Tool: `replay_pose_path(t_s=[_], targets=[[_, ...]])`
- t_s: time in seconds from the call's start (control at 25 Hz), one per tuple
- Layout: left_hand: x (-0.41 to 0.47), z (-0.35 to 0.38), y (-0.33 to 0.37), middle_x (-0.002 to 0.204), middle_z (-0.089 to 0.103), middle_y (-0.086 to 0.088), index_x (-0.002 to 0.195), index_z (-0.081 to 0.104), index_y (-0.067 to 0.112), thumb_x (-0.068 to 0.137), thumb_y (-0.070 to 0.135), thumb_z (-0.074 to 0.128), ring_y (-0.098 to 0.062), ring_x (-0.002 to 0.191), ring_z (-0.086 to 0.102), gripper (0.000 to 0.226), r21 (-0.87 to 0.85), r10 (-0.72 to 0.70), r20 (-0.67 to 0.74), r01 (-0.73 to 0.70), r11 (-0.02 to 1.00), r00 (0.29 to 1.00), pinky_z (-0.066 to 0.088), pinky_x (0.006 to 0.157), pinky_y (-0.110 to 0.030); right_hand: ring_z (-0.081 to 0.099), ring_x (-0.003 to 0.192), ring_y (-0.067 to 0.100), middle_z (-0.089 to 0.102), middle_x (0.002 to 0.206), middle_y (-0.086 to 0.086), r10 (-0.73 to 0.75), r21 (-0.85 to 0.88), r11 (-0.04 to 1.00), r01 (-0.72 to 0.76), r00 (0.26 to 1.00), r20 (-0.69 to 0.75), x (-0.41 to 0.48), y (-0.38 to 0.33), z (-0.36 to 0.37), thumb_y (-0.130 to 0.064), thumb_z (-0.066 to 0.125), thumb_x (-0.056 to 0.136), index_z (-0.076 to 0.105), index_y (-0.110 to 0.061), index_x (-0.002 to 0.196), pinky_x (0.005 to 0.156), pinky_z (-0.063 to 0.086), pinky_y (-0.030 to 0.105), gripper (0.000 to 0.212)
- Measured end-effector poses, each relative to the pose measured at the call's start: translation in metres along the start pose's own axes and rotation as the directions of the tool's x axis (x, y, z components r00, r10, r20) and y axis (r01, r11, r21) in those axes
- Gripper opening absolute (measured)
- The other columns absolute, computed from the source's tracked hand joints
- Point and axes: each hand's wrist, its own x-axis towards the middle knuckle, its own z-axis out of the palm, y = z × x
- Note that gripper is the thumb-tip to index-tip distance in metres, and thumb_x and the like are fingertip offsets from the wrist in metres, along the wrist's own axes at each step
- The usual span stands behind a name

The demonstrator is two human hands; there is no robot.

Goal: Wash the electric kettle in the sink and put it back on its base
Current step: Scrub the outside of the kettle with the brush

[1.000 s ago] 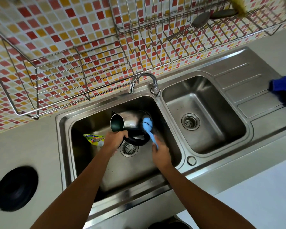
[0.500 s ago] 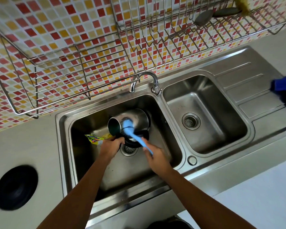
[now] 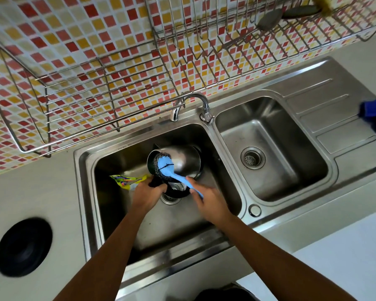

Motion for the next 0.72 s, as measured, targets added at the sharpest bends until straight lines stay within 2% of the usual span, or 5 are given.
replay_pose_path(t_s=[0.2,0.4,0.56,0.64,0.72], targets=[[-0.01,-0.002,-0.016,0.08,0.068,0.003,0.101,0.073,0.023,0.067,0.027,0.074,-0.014,0.074,0.059,0.034,-0.009,-0.018,0.027,0.018,1.0,0.999,0.044,0.066,-0.024,0.068,0.097,0.033,0.072,0.109,0.016,0.354,0.027,0.935,-0.355,0.917,-0.184,0.016,0.024,-0.023,-0.028,0.05,0.099,0.052,-0.026,0.141,0.083,0.054,0.038,0.042],[-0.018,0.0,-0.027,0.093,0.069,0.0,0.123,0.067,0.029,0.064,0.032,0.072,-0.028,0.094,0.066,0.06,0.083,0.02,0.031,-0.023,0.996,0.999,0.053,0.084,-0.037,0.061,0.091,-0.004,0.07,0.112,-0.006,0.004,0.067,0.998,-0.004,1.0,0.0,0.006,-0.004,-0.026,-0.023,0.056,0.098,0.057,-0.023,0.137,0.082,0.047,0.009,0.04],[-0.016,0.0,-0.03,0.11,0.068,-0.005,0.136,0.058,0.035,0.065,0.037,0.073,-0.031,0.105,0.065,0.073,0.154,0.044,0.019,-0.046,0.987,0.999,0.054,0.09,-0.041,0.07,0.098,0.025,0.072,0.115,0.011,0.307,0.088,0.951,-0.297,0.939,-0.153,0.026,0.027,-0.038,-0.027,0.054,0.098,0.056,-0.024,0.137,0.087,0.056,0.038,0.04],[-0.013,0.002,-0.031,0.117,0.066,-0.009,0.141,0.054,0.035,0.063,0.042,0.071,-0.033,0.107,0.063,0.08,0.175,0.041,0.006,-0.042,0.984,0.999,0.053,0.092,-0.042,0.071,0.098,0.014,0.072,0.116,0.006,0.255,0.095,0.966,-0.243,0.956,-0.147,0.029,0.02,-0.043,-0.023,0.056,0.097,0.058,-0.02,0.136,0.09,0.054,0.029,0.039],[-0.012,-0.001,-0.032,0.116,0.064,-0.013,0.141,0.052,0.036,0.064,0.043,0.073,-0.035,0.106,0.063,0.08,0.199,0.044,-0.004,-0.043,0.979,0.999,0.053,0.093,-0.042,0.065,0.095,-0.012,0.069,0.113,-0.004,0.104,0.153,0.984,-0.096,0.993,-0.049,0.025,-0.003,-0.038,-0.015,0.059,0.096,0.06,-0.012,0.133,0.088,0.047,0.008,0.037]])
